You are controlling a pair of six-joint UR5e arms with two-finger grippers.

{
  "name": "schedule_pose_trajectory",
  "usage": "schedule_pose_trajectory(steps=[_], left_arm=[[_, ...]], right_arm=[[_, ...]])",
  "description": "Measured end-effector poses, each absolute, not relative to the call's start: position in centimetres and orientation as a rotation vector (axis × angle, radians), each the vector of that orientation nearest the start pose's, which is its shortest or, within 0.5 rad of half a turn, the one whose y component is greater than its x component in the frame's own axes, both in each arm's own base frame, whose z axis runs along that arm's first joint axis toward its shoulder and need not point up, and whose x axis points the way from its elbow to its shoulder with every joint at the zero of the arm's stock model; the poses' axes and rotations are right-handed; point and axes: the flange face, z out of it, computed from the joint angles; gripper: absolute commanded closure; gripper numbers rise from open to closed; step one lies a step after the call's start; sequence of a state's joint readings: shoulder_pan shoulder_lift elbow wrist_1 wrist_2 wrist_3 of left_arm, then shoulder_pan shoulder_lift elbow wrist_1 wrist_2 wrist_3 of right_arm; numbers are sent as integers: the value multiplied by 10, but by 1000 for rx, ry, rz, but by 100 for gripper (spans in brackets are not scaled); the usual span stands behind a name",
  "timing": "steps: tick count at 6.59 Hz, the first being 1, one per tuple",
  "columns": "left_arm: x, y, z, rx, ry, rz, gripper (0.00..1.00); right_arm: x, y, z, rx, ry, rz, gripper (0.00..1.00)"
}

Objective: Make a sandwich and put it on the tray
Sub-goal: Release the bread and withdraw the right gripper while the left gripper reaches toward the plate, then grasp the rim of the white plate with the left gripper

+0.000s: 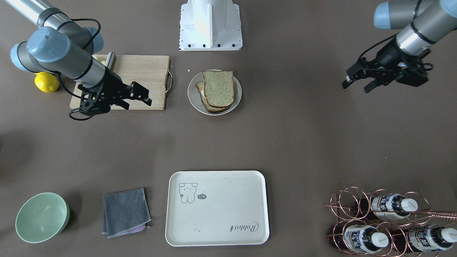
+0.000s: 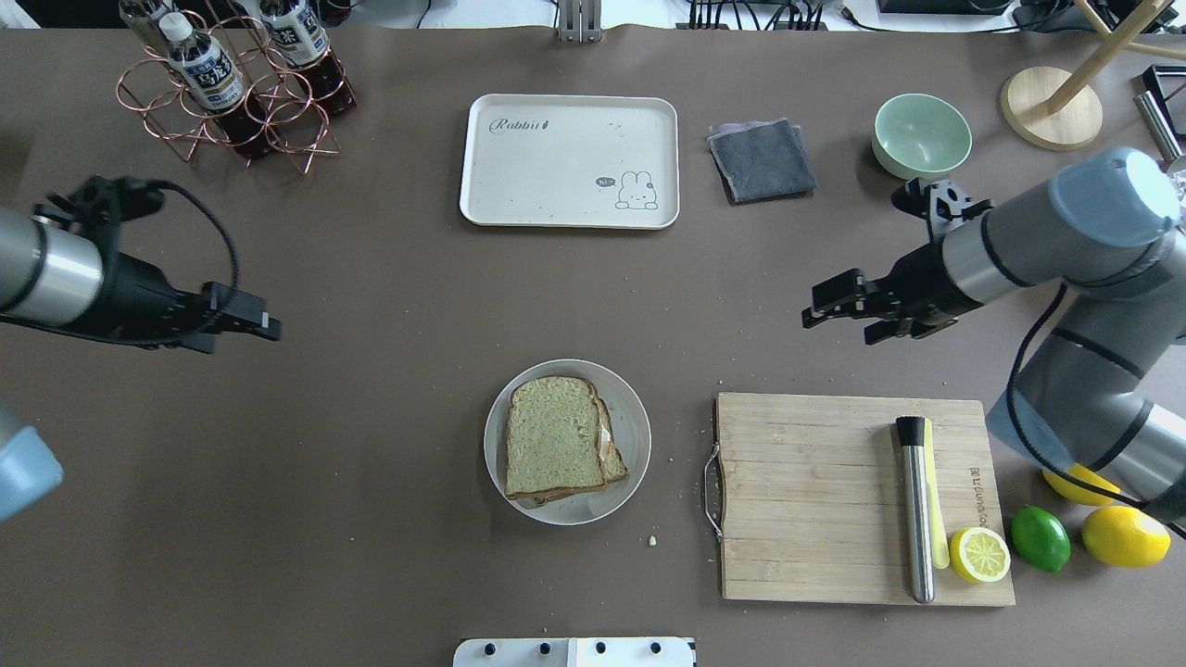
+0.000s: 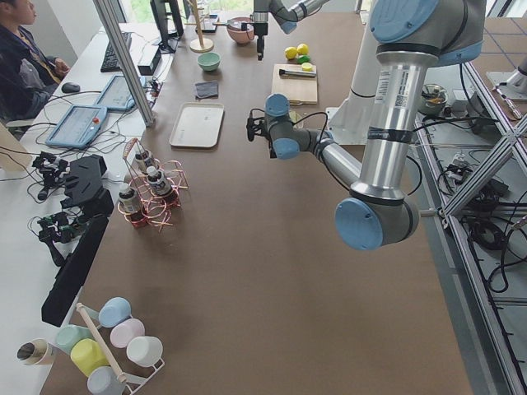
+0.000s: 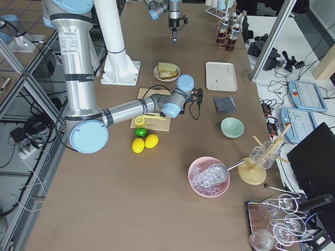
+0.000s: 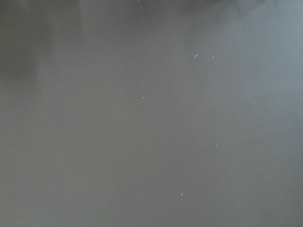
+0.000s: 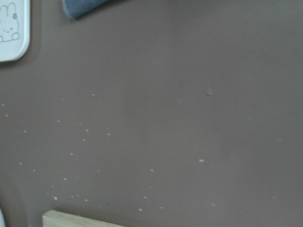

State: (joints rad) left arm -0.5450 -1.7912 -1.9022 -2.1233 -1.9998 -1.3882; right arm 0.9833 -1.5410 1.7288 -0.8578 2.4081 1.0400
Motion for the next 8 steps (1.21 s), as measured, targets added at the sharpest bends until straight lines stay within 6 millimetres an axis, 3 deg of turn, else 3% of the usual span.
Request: schedule_pose_trajectory(steps=[1, 2, 3, 6, 8], left_arm=[[473, -342, 305, 36, 1141, -80, 42], [505, -330, 293, 49, 1137, -77, 50], [524, -327, 287, 53, 1136, -77, 60], [544, -331, 288, 53, 1121, -76, 62], [546, -332, 291, 53, 1116, -73, 84]], right_arm=[[-195, -451, 510, 42, -1119, -1, 0], [-168, -441, 533, 59, -1099, -17, 0], [-150, -431, 551, 67, -1086, -28, 0], [-124, -413, 575, 65, -1073, -35, 0], [-123, -411, 577, 62, -1070, -36, 0]])
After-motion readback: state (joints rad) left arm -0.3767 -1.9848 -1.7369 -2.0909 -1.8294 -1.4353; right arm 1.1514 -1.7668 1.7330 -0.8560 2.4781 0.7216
